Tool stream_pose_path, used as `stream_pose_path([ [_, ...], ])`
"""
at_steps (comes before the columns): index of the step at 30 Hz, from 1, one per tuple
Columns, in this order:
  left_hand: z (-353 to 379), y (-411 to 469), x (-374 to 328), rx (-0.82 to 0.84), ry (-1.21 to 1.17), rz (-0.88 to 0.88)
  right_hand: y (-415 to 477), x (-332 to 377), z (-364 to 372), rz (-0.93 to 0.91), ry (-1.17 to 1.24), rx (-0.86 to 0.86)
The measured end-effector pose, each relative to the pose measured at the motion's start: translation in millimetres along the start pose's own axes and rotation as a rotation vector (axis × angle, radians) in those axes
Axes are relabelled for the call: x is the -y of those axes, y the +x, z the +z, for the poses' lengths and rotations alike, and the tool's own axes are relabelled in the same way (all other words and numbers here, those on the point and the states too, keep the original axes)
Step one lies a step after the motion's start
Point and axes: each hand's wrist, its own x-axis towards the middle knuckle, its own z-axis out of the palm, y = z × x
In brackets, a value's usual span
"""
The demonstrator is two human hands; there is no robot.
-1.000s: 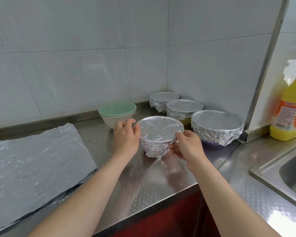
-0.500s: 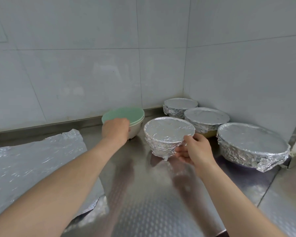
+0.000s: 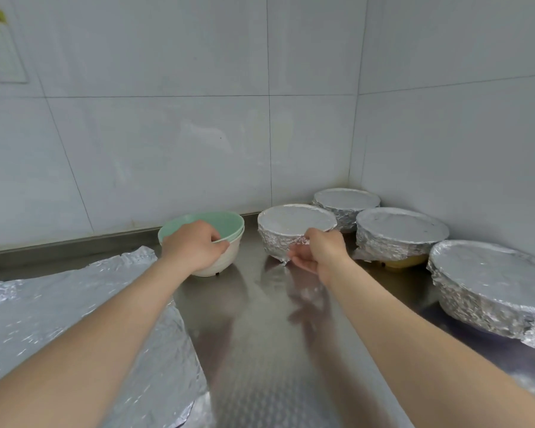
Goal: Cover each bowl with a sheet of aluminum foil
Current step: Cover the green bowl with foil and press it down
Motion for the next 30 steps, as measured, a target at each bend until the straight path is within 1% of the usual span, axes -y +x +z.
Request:
stream_pose_path([
  [2, 1, 1, -2, -0.004, -0.024, 0.013, 11, 1, 10, 0.016, 0.018, 0.021],
  [7, -5, 4, -10, -0.106, -0.090, -0.012, 32, 2, 25, 0.037, 0.029, 0.056],
  [12, -9, 6, -10, 0.013, -0.103, 0.010, 51, 0, 35, 0.043, 0.033, 0.112],
  [16, -6, 5, -8, 0.001, -0.035, 0.044, 60, -1, 39, 0.052, 0.016, 0.146],
  [19, -5, 5, -7, 0.007, -0.021, 0.058, 61, 0, 38, 0.054, -0.042, 0.169],
  [21, -4, 5, -7, -0.041, -0.025, 0.060, 60, 2, 33, 0.060, -0.097, 0.167],
  [24, -2, 2, -6, -0.226, -0.010, 0.071, 49, 4, 23, 0.028, -0.159, 0.160],
  [26, -3, -3, -8, -0.333, 0.037, 0.105, 35, 3, 17, 0.023, -0.190, 0.205],
  [28, -3, -8, -11, -0.387, 0.078, 0.180, 17, 1, 16, 0.035, -0.205, 0.265],
  [30, -5, -15, -13, -0.444, 0.137, 0.322, -4, 3, 16, 0.035, -0.170, 0.324],
])
